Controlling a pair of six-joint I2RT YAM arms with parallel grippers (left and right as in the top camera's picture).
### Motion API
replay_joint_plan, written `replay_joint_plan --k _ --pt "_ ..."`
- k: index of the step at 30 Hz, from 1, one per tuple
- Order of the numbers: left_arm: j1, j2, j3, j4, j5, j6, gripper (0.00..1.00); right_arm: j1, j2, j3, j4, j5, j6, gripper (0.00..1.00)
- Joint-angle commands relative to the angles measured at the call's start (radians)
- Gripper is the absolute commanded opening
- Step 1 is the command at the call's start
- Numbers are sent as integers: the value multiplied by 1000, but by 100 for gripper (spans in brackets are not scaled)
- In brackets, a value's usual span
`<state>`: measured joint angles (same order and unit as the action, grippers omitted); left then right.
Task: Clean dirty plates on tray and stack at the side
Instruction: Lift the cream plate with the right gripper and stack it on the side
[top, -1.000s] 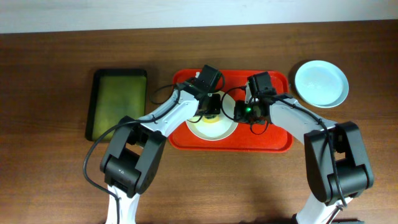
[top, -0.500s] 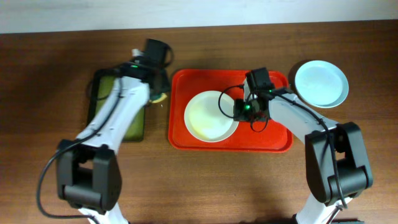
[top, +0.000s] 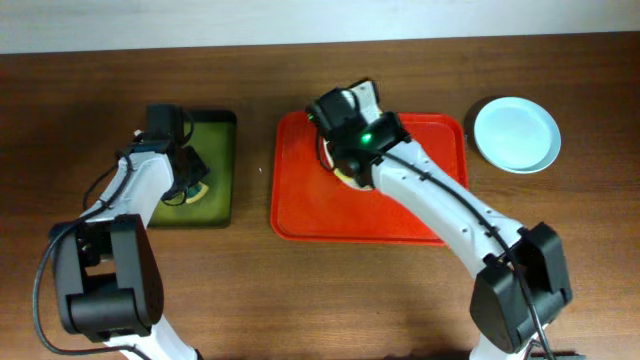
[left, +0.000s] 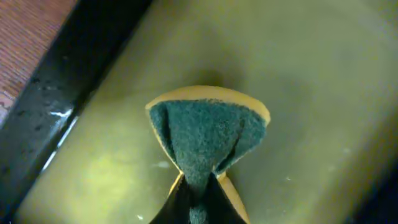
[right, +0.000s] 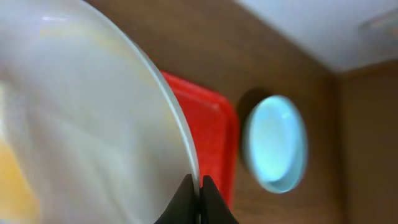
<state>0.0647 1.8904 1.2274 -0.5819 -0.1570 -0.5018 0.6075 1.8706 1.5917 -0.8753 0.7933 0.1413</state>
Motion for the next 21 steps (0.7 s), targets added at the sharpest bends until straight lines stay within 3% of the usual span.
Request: replay_joint_plan --k 1,2,3,5,6,11,14,17,19,21 --pt "24 4 -17 23 -34 -10 13 76 -26 25 38 257 -178 4" --pt "24 5 -17 24 -33 -9 18 93 -26 25 53 296 -219 4" --pt "24 5 -17 22 -33 -9 37 110 -26 25 66 334 -262 4" --pt "24 5 -17 18 -33 -9 46 142 -26 25 99 448 -331 4" --pt "24 5 -17 18 -33 -9 59 154 -26 25 115 492 -356 4" --pt "24 4 -17 17 -21 -9 98 192 -26 25 220 640 -595 4" --pt "23 5 -17 17 2 -9 99 216 -26 25 279 649 -630 4" --pt "23 5 -17 17 4 -9 99 208 -26 24 257 401 -499 4" --pt "23 5 -17 17 4 -9 99 197 -26 24 216 293 -497 4" --pt "23 5 -17 17 4 -9 99 196 -26 24 220 457 -566 4"
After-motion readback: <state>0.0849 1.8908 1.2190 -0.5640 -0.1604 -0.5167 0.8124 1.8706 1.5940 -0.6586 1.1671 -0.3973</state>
